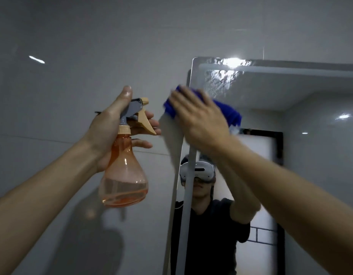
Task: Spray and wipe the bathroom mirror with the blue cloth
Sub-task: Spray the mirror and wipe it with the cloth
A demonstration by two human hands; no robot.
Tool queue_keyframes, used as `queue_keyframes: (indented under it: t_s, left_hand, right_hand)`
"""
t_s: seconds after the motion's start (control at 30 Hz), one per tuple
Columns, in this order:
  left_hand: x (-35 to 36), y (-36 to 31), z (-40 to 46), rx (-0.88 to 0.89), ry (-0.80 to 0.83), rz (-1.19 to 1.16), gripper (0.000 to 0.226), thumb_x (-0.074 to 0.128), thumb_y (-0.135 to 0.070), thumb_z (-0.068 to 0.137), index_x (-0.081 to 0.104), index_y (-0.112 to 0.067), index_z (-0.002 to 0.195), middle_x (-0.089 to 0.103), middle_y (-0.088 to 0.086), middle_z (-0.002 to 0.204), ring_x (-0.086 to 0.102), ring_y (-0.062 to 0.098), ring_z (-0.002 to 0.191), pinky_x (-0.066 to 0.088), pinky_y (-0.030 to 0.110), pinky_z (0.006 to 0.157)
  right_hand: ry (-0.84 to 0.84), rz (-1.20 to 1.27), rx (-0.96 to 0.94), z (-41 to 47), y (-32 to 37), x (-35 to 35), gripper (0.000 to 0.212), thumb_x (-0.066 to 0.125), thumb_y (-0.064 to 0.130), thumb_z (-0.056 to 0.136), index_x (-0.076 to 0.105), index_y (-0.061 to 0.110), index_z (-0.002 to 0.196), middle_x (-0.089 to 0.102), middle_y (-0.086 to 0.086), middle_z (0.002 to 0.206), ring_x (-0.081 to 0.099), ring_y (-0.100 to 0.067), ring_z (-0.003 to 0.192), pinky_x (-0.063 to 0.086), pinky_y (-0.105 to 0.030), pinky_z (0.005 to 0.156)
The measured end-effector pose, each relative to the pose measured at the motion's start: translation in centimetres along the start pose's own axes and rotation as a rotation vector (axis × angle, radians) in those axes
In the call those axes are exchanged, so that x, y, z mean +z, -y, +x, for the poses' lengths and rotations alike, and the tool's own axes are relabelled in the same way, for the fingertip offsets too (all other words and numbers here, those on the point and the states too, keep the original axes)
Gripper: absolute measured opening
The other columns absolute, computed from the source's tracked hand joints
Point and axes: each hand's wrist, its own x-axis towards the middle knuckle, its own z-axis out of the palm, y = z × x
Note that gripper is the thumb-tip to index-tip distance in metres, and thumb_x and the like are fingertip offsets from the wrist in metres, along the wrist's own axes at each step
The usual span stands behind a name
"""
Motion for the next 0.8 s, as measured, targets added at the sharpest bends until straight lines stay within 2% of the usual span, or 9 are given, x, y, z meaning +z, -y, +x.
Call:
queue_keyframes:
  t_s: [0.1, 0.2, 0.27, 0.4, 0.57, 0.63, 0.8]
  left_hand:
    - [0.4, 0.2, -0.1, -0.008, 0.0, 0.029, 0.065, 0.034, -0.059, 0.097, 0.066, -0.003, 0.104, 0.075, 0.014, 0.095, 0.073, 0.028, 0.092, 0.06, 0.034, 0.062]
    - [0.3, 0.1, -0.4, -0.016, 0.011, 0.041, 0.066, 0.034, -0.059, 0.097, 0.066, -0.002, 0.106, 0.075, 0.016, 0.097, 0.073, 0.029, 0.094, 0.061, 0.036, 0.063]
    - [0.0, -0.2, -0.6, -0.011, 0.016, 0.043, 0.066, 0.034, -0.059, 0.097, 0.066, -0.001, 0.106, 0.075, 0.017, 0.097, 0.073, 0.029, 0.094, 0.06, 0.036, 0.063]
    - [-0.6, -0.5, -1.0, 0.002, 0.033, 0.056, 0.067, 0.034, -0.059, 0.096, 0.066, 0.0, 0.105, 0.074, 0.017, 0.098, 0.073, 0.029, 0.093, 0.06, 0.037, 0.063]
    - [-0.8, -0.3, -0.6, -0.004, 0.023, 0.042, 0.066, 0.034, -0.059, 0.097, 0.066, -0.002, 0.103, 0.075, 0.015, 0.097, 0.073, 0.03, 0.095, 0.06, 0.033, 0.059]
    - [-0.6, -0.1, -0.3, -0.001, 0.021, 0.049, 0.066, 0.035, -0.06, 0.097, 0.067, -0.002, 0.102, 0.075, 0.015, 0.097, 0.073, 0.029, 0.094, 0.06, 0.033, 0.059]
    - [1.1, 0.5, -0.4, -0.011, 0.016, 0.028, 0.065, 0.034, -0.059, 0.097, 0.066, -0.003, 0.106, 0.075, 0.016, 0.099, 0.073, 0.029, 0.094, 0.061, 0.038, 0.067]
  right_hand:
    - [0.056, 0.002, -0.175, -6.9, 1.1, 0.2, 0.059, 0.035, 0.035, 0.106, 0.017, 0.018, 0.159, 0.014, -0.003, 0.166, 0.005, -0.022, 0.155, 0.009, -0.05, 0.125]
    - [0.057, -0.028, -0.144, -10.3, -1.6, -0.1, 0.059, 0.032, 0.038, 0.107, 0.017, 0.018, 0.159, 0.013, -0.002, 0.166, 0.008, -0.021, 0.155, 0.01, -0.049, 0.126]
    - [0.057, -0.032, -0.045, -9.9, -4.3, -0.5, 0.059, 0.029, 0.042, 0.107, 0.017, 0.017, 0.159, 0.015, -0.004, 0.166, 0.01, -0.021, 0.155, 0.014, -0.05, 0.125]
    - [-0.011, 0.013, 0.303, -4.4, -9.5, -1.8, 0.059, 0.015, 0.045, 0.107, 0.021, 0.016, 0.158, 0.021, -0.005, 0.165, 0.013, -0.02, 0.154, 0.014, -0.047, 0.124]
    - [-0.038, 0.134, 0.58, 3.7, -10.0, -1.9, 0.056, 0.022, 0.037, 0.107, 0.018, 0.016, 0.159, 0.015, 0.0, 0.167, 0.006, -0.022, 0.155, 0.009, -0.048, 0.124]
    - [-0.044, 0.117, 0.525, 4.1, -7.7, -1.6, 0.055, 0.024, 0.034, 0.107, 0.018, 0.015, 0.159, 0.015, -0.001, 0.167, 0.005, -0.022, 0.155, 0.006, -0.047, 0.123]
    - [-0.018, 0.026, 0.167, -1.8, -0.8, -0.2, 0.055, 0.029, 0.036, 0.108, 0.016, 0.02, 0.159, 0.014, -0.001, 0.167, 0.004, -0.02, 0.155, 0.006, -0.049, 0.126]
